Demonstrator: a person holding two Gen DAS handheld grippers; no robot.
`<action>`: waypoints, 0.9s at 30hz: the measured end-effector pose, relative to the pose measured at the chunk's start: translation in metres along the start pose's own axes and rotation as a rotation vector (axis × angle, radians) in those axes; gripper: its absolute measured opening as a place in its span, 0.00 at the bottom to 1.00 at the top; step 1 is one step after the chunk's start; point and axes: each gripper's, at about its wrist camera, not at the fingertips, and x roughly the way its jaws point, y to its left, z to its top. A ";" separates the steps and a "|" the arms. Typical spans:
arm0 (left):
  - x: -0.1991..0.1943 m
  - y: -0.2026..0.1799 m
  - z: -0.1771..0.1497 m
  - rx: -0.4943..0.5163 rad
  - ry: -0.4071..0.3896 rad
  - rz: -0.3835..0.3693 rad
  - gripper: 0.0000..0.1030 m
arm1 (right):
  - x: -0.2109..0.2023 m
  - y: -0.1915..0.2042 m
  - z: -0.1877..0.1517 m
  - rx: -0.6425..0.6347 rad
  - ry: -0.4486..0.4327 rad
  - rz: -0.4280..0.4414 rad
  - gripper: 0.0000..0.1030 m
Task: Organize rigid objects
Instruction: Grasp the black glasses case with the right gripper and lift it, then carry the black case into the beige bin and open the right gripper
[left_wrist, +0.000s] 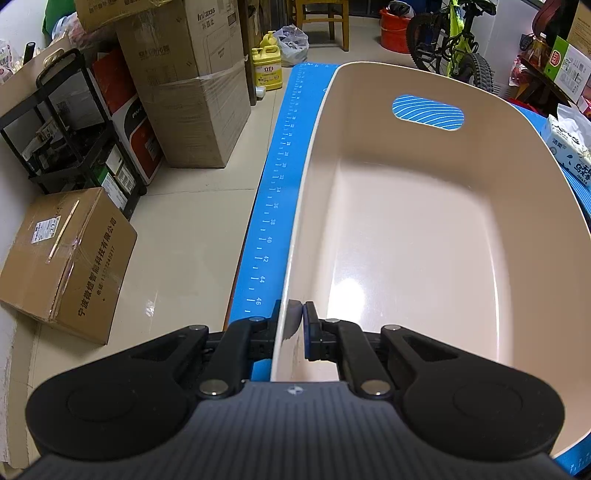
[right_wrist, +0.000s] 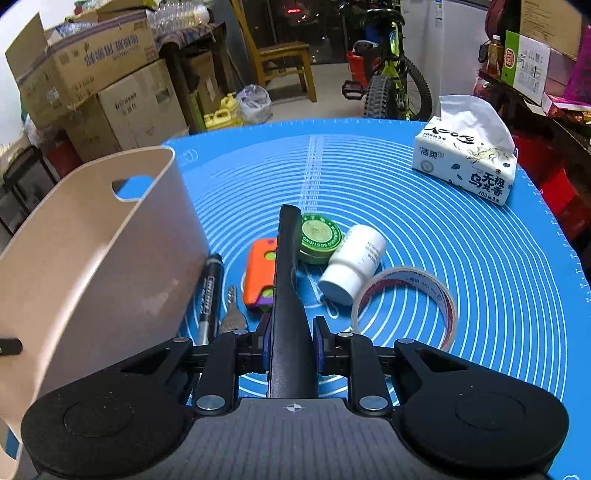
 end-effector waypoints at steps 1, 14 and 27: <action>0.000 0.000 0.000 0.000 0.000 -0.001 0.10 | -0.002 0.000 0.001 0.008 -0.006 0.007 0.31; -0.001 0.001 -0.001 0.001 -0.003 -0.009 0.09 | -0.069 0.039 0.031 -0.032 -0.247 0.121 0.31; -0.002 0.001 0.000 -0.001 -0.003 -0.011 0.09 | -0.067 0.126 0.033 -0.161 -0.201 0.261 0.31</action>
